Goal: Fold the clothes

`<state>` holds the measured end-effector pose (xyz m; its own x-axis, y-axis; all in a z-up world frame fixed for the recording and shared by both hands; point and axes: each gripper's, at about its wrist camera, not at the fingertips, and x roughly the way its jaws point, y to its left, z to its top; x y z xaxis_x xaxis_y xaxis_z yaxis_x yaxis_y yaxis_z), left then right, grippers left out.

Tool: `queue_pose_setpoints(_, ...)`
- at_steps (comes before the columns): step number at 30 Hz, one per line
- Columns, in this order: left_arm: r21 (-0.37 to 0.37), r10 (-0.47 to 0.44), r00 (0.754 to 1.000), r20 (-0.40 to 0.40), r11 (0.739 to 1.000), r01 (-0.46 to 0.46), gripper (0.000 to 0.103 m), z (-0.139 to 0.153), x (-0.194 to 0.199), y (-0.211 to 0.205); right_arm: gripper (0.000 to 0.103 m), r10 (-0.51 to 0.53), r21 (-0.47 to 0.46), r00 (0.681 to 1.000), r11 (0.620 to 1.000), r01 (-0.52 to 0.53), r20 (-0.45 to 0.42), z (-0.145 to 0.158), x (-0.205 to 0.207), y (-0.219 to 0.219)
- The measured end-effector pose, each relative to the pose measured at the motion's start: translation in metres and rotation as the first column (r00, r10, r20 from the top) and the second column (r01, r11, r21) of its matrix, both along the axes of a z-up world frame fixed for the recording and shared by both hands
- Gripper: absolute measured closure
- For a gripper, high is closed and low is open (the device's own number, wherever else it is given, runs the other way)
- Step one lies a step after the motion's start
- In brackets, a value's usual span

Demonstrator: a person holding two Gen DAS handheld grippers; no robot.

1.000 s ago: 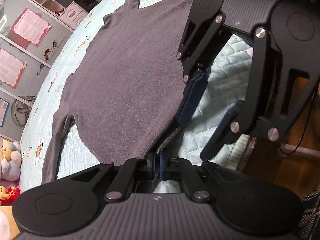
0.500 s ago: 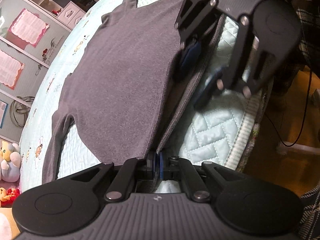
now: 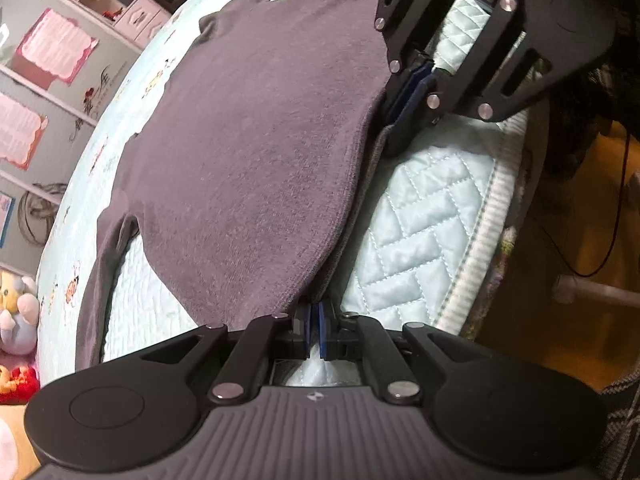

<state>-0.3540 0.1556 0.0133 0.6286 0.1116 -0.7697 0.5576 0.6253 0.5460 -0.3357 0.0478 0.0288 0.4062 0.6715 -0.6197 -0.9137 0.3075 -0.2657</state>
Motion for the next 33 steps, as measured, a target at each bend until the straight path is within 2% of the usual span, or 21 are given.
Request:
queue_pose_setpoints(3,0.016,-0.001,1.0,0.011,1.0,0.001,0.102,-0.002,-0.002,-0.002,0.094,-0.015,-0.008,0.999,1.0,0.016,0.046,-0.002,-0.004,-0.008)
queue_pose_setpoints(9,0.022,0.002,1.0,0.007,1.0,-0.002,0.102,-0.004,-0.001,-0.004,0.081,-0.072,-0.06,0.991,0.995,0.079,0.112,-0.002,-0.001,-0.056)
queue_pose_setpoints(16,0.033,0.005,1.0,0.01,0.999,-0.006,0.102,-0.005,-0.002,-0.006,0.08,-0.134,-0.097,0.981,0.984,0.149,0.142,-0.002,0.015,-0.104)
queue_pose_setpoints(20,-0.011,0.046,0.999,-0.005,0.999,-0.046,0.102,-0.002,0.003,-0.003,0.083,-0.168,-0.085,0.981,0.981,0.177,0.098,-0.002,0.021,-0.11)
queue_pose_setpoints(24,-0.057,0.097,0.995,-0.03,0.993,-0.099,0.103,0.002,0.008,-0.001,0.096,-0.182,-0.085,0.983,0.979,0.184,0.028,0.0,0.022,-0.114)
queue_pose_setpoints(26,-0.064,0.113,0.993,-0.035,0.991,-0.115,0.103,0.002,0.009,-0.001,0.098,-0.183,-0.083,0.983,0.98,0.18,-0.02,0.001,0.02,-0.118)
queue_pose_setpoints(27,-0.066,0.12,0.992,-0.038,0.99,-0.122,0.103,0.002,0.01,-0.002,0.103,-0.175,-0.084,0.983,0.982,0.17,-0.053,0.0,0.019,-0.12)
queue_pose_setpoints(31,-0.087,0.151,0.987,-0.052,0.984,-0.155,0.103,0.003,0.013,-0.001,0.103,-0.198,-0.049,0.974,0.98,0.194,-0.11,0.001,0.018,-0.13)
queue_pose_setpoints(33,-0.095,0.165,0.985,-0.056,0.981,-0.169,0.103,0.004,0.014,0.0,0.103,-0.209,0.004,0.964,0.977,0.212,-0.162,0.015,0.022,-0.134)
